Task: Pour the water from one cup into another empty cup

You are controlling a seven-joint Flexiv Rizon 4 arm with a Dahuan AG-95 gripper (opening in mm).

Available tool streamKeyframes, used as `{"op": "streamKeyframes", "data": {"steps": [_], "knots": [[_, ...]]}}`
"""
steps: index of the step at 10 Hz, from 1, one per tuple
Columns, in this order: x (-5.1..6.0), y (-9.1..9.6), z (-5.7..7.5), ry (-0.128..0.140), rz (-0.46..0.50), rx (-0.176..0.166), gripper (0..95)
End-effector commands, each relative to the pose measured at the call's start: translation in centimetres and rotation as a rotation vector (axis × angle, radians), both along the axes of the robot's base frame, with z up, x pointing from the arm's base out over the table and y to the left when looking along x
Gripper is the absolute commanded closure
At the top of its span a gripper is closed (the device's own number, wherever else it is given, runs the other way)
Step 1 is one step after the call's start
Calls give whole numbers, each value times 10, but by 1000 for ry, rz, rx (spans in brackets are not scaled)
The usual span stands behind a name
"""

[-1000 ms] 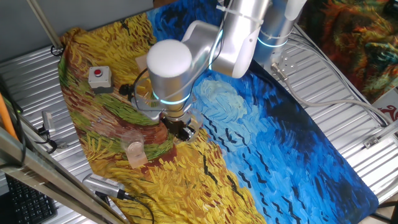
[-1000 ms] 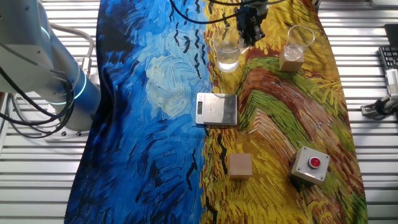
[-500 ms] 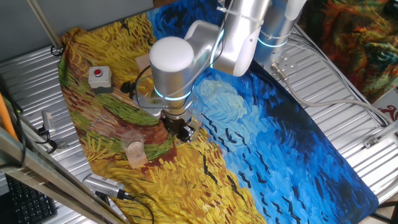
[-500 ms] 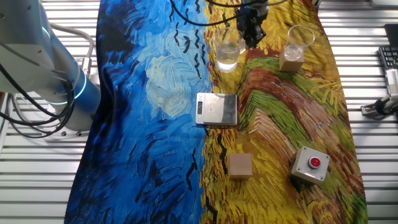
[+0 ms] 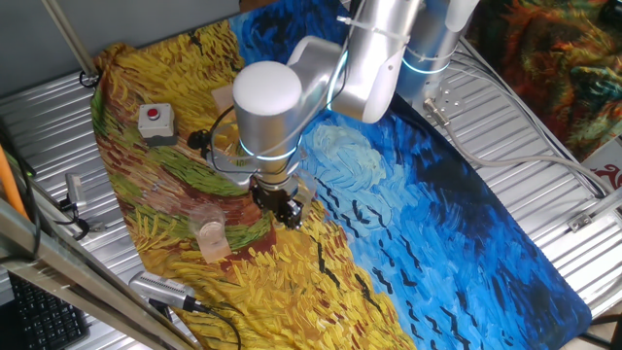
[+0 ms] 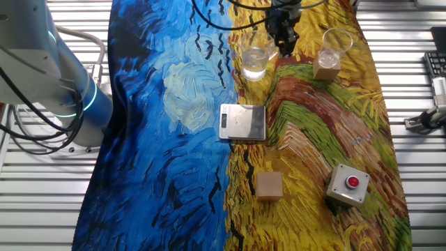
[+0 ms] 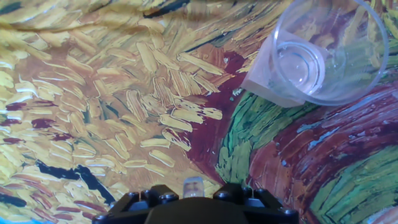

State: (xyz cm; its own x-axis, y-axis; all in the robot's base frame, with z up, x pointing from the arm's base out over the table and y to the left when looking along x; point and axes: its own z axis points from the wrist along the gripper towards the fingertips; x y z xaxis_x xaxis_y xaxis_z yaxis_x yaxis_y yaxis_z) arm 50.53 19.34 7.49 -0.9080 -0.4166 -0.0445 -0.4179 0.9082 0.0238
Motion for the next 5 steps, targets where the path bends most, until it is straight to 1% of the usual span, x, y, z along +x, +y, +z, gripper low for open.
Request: {"op": "streamKeyframes", "data": {"steps": [1,2,4,5], "knots": [[3,1,0,11,-5,-5,380],[5,2,1,13,-4,-5,380],[15,3,7,27,0,-11,380],[17,3,8,26,2,-13,380]]}}
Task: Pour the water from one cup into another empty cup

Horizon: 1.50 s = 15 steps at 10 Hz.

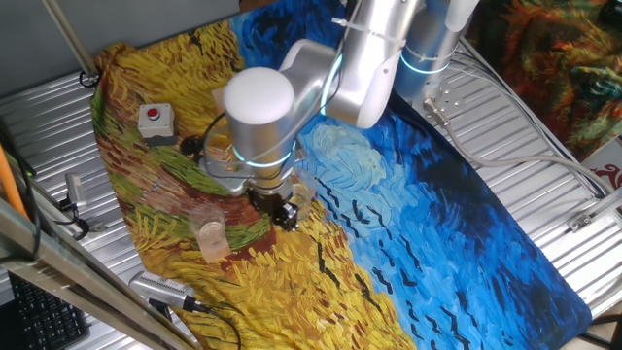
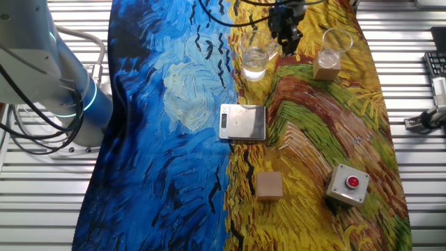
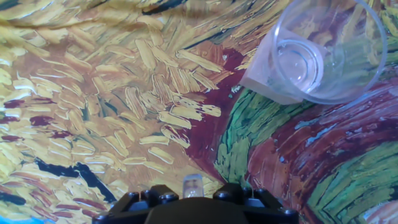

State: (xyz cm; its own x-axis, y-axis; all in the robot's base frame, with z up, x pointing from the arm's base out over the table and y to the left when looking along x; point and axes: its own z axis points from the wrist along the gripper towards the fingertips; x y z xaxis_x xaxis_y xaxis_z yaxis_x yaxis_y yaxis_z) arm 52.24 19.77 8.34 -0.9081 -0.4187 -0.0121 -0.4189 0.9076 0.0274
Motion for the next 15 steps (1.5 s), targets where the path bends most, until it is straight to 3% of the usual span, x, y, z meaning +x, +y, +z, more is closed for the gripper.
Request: {"op": "streamKeyframes", "data": {"steps": [1,4,7,8,9,11,12,15], "knots": [[2,-1,2,-5,1,-1,380],[6,2,13,7,-5,-6,380],[4,5,43,27,-11,-14,380],[-1,4,57,32,-18,-7,380],[-13,-1,88,51,-20,-12,380],[-31,-15,124,61,-7,-24,380],[-40,-6,127,30,-26,-66,570],[-42,-2,130,50,-45,-54,570]]}}
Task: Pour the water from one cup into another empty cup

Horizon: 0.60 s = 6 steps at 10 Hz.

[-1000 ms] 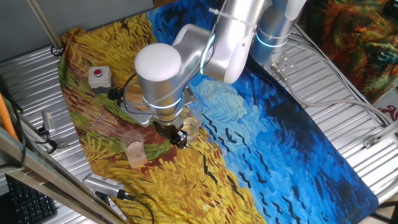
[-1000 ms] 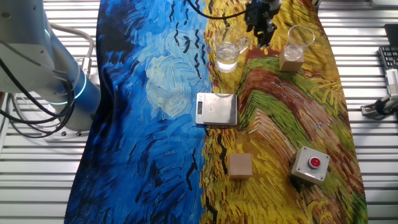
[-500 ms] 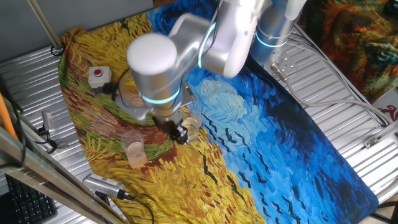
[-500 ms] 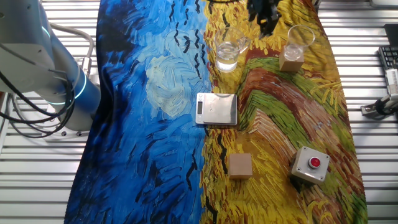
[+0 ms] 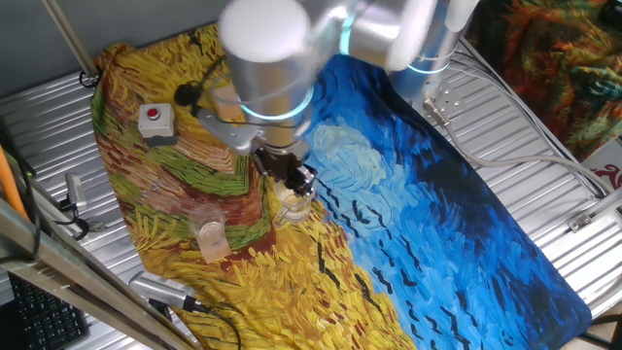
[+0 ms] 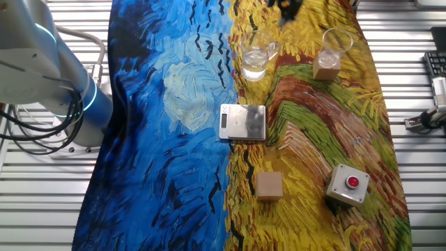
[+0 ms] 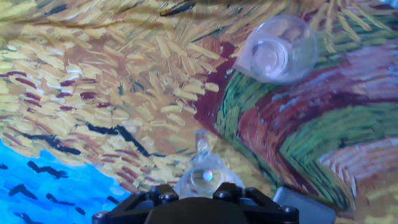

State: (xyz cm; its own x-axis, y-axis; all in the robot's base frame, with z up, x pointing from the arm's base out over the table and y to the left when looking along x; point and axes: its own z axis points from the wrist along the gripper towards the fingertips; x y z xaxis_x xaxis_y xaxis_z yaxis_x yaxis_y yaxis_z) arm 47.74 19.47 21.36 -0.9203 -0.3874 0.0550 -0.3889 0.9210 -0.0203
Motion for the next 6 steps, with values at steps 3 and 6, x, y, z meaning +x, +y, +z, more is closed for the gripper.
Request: {"op": "streamKeyframes", "data": {"steps": [3,6], "knots": [[5,0,-1,11,-6,20,570],[5,0,-1,2,13,26,570]]}}
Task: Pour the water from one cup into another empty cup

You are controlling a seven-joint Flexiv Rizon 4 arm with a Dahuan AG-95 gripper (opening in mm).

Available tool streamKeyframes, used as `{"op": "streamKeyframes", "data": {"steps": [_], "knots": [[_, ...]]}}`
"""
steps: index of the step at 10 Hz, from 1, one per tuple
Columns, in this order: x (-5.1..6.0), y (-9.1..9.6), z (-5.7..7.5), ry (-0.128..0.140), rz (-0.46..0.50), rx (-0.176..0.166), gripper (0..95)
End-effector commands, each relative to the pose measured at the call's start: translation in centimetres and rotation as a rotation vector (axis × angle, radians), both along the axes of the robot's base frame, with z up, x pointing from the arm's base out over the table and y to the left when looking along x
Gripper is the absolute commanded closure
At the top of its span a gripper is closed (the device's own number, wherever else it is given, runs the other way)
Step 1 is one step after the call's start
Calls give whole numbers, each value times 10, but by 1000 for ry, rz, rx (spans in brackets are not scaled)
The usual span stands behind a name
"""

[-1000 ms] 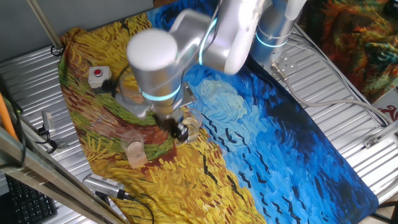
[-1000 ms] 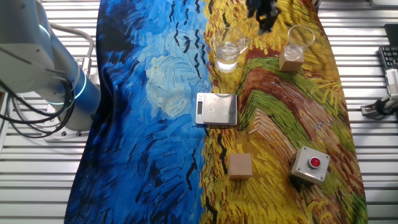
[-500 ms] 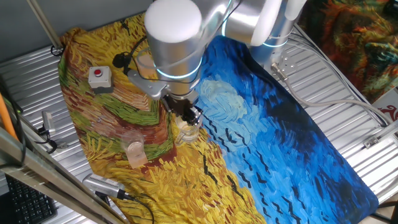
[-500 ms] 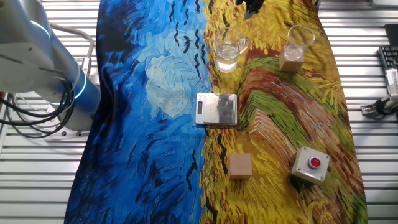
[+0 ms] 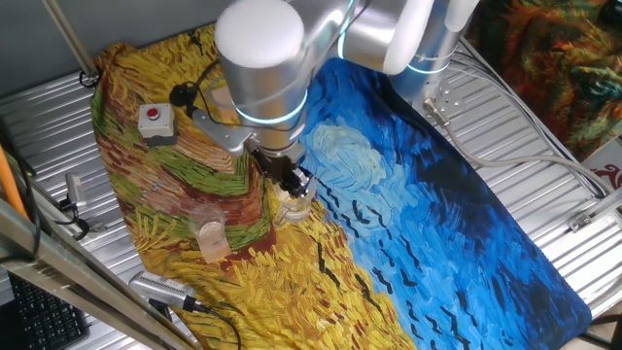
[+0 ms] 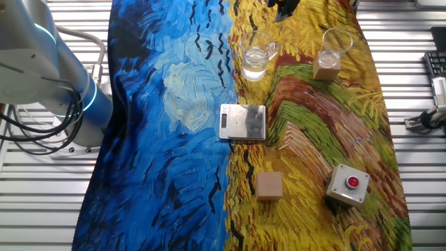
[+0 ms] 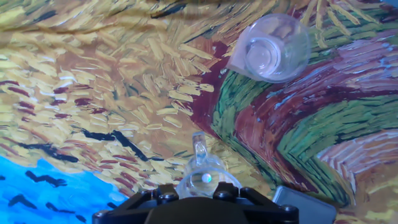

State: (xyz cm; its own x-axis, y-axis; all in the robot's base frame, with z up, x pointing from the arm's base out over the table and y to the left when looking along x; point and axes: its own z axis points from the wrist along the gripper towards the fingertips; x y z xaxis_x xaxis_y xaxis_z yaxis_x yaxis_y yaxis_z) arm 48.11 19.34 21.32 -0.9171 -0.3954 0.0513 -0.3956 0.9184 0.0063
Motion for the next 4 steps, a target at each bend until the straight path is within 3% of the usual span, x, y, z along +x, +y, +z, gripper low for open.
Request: {"op": "streamKeyframes", "data": {"steps": [1,4], "knots": [[1,1,-1,-6,13,5,570],[1,1,-1,-1,24,6,570]]}}
